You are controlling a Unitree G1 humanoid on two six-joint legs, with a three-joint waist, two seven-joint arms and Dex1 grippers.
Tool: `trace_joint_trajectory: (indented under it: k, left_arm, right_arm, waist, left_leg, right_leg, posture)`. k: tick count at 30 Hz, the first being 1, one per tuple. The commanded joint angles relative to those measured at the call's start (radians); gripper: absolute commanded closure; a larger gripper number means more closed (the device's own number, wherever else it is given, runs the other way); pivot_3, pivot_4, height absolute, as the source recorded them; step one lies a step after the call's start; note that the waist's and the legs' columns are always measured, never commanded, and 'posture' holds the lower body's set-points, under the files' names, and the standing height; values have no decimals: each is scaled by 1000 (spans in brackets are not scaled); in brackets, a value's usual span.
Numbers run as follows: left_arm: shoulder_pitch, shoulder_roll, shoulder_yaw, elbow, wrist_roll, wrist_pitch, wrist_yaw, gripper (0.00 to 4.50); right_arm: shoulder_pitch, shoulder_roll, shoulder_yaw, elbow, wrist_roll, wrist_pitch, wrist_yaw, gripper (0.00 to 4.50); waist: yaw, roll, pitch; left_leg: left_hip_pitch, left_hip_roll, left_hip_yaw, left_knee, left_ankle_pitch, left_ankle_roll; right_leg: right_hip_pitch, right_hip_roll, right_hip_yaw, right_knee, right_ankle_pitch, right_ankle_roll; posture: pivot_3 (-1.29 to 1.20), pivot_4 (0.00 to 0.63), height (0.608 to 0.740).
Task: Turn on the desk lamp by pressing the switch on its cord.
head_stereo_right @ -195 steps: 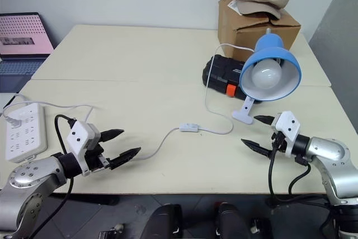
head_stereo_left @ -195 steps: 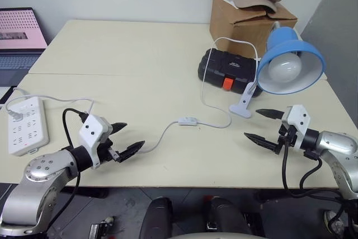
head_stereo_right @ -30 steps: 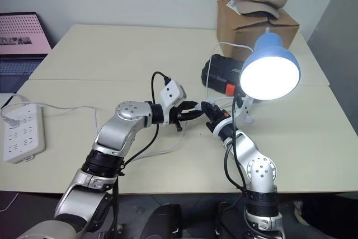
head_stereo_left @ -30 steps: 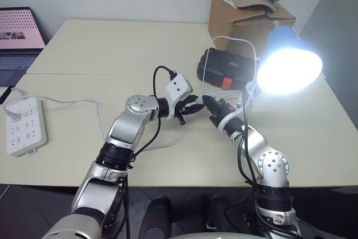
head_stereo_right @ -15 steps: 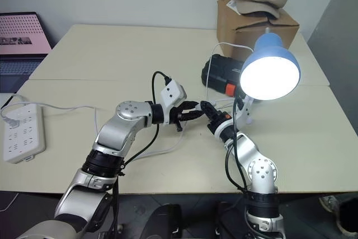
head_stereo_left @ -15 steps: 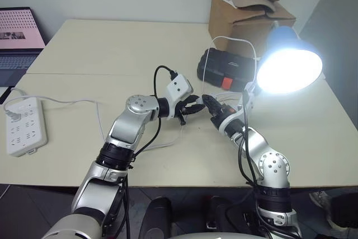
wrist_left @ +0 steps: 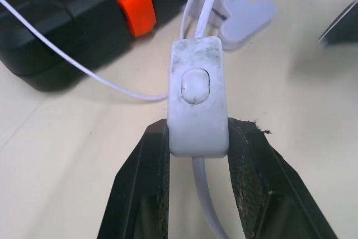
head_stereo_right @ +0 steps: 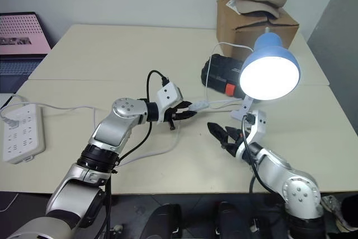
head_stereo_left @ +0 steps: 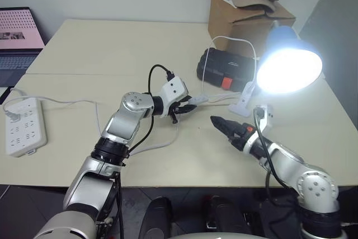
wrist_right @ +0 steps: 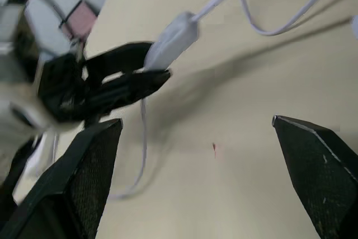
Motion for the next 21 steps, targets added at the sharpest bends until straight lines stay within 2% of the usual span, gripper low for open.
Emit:
trace_joint_trajectory:
  k: [1,7,9,11,15,21]
  left_arm:
    - [-24,17,-18,69,37,-90,-21,3388]
    - [-23,10,-27,169,53,-168,-41,3388]
    - [-21,8,-28,189,58,-189,-42,2671]
    - [-18,7,-27,192,57,-198,-47,2415]
    - [-9,18,-15,181,47,-204,-59,1505]
    - [66,102,52,21,-15,-137,-98,273]
  right_arm:
    - [12,-231,48,-185,-204,-3,192,0]
    - [50,-412,70,-228,-444,-119,360,0]
    - [62,-452,84,-224,-524,-154,410,0]
    - [74,-459,82,-214,-558,-173,441,0]
    - [74,-443,74,-199,-592,-186,483,0]
    - [63,-458,60,-139,-666,-245,593,0]
  waist:
    - [0,0,0]
    - [4,-2,0]
    - [4,-2,0]
    - [4,-2,0]
    - [4,-2,0]
    - [2,-2,0]
  left_leg:
    - [0,0,0,0,0,0]
    - [-2,-1,-1,0,0,0]
    - [-3,0,-1,0,0,0]
    - [-4,-1,-1,0,0,0]
    - [-4,0,-1,1,0,0]
    - [-4,0,-1,1,0,0]
  right_leg:
    - [0,0,0,0,0,0]
    - [-1,0,-2,-2,0,0]
    - [-2,0,-2,-3,0,0]
    - [-2,0,-2,-3,0,0]
    - [-2,0,-3,-3,0,0]
    - [-2,0,-3,-3,0,0]
  posture:
    - [0,150,740]
    - [0,150,740]
    - [0,150,740]
    - [0,150,740]
    - [0,150,740]
    - [0,150,740]
